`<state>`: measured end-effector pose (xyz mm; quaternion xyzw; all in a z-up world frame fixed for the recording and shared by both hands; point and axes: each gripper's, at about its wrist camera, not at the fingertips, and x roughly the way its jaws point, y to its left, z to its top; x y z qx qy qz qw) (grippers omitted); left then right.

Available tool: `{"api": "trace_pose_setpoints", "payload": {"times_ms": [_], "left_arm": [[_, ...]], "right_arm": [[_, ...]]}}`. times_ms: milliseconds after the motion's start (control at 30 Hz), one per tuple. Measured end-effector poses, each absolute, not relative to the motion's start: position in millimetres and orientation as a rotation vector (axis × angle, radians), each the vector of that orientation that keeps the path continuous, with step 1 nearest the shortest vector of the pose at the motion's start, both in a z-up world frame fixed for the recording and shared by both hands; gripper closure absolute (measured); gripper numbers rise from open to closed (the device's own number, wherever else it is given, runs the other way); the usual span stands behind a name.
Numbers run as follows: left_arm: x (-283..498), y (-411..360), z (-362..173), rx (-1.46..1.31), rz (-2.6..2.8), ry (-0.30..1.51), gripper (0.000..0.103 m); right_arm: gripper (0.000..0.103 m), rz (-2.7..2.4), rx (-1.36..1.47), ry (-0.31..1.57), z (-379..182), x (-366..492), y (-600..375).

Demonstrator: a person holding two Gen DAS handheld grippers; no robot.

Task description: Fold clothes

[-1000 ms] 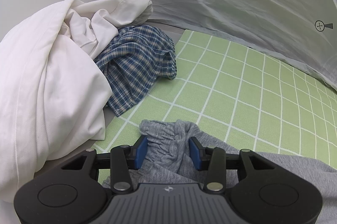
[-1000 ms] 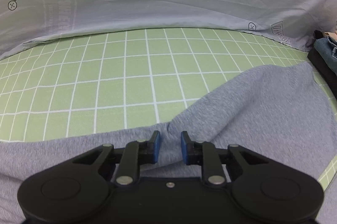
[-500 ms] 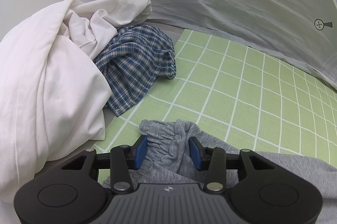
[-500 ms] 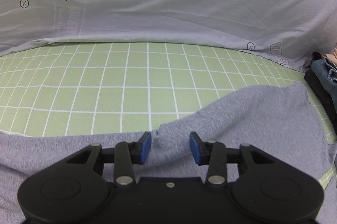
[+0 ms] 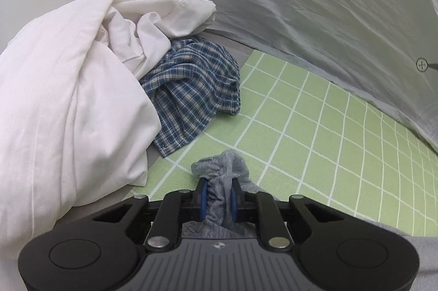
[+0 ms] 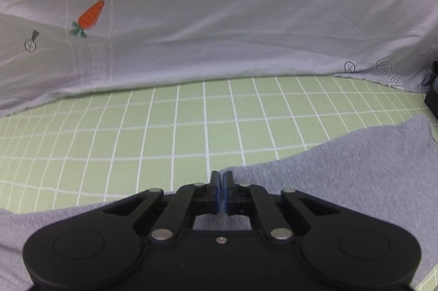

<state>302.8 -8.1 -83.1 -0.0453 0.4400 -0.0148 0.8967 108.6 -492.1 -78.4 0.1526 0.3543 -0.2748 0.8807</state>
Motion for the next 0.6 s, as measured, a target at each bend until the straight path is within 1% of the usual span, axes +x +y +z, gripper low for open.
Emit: {"api": "trace_pose_setpoints", "payload": {"times_ms": [100, 167, 200, 233, 267, 300, 333, 367, 400, 433, 467, 533, 600], "left_arm": [[306, 5, -74, -0.18, 0.025, 0.872, 0.085], [314, 9, -81, -0.222, 0.047, 0.903, 0.077], [316, 10, -84, -0.234, 0.054, 0.919, 0.073], [319, 9, -86, -0.243, 0.059, 0.935, 0.068], [317, 8, -85, -0.242, 0.049, 0.933, 0.066], [316, 7, -83, -0.239, 0.039, 0.93, 0.064], [311, 4, -80, -0.227, 0.022, 0.918, 0.057], [305, 1, -75, -0.21, 0.005, 0.904, 0.049], [299, -2, -72, -0.192, -0.007, 0.894, 0.044], [293, -5, -69, -0.175, -0.02, 0.885, 0.036], [284, -10, -65, -0.154, -0.034, 0.881, 0.033], [267, -18, -60, -0.115, -0.065, 0.882, 0.032], [247, -28, -56, -0.084, -0.099, 0.899, 0.029]], "right_arm": [[0.1, -0.546, 0.31, 0.695, -74, 121, -493], [0.096, -0.528, 0.3, 0.681, -73, 130, -494], [0.081, -0.535, 0.275, 0.699, -75, 136, -492], [0.072, -0.55, 0.245, 0.726, -78, 140, -489], [0.055, -0.562, 0.222, 0.744, -79, 141, -486], [0.043, -0.569, 0.207, 0.746, -79, 139, -484], [0.039, -0.571, 0.197, 0.736, -77, 132, -482], [0.03, -0.574, 0.187, 0.728, -76, 124, -480], [0.023, -0.587, 0.181, 0.727, -76, 114, -479], [0.021, -0.608, 0.178, 0.73, -76, 102, -480], [0.02, -0.629, 0.176, 0.733, -77, 90, -480], [0.018, -0.674, 0.185, 0.744, -79, 63, -485], [0.016, -0.734, 0.241, 0.765, -84, 31, -499]]}}
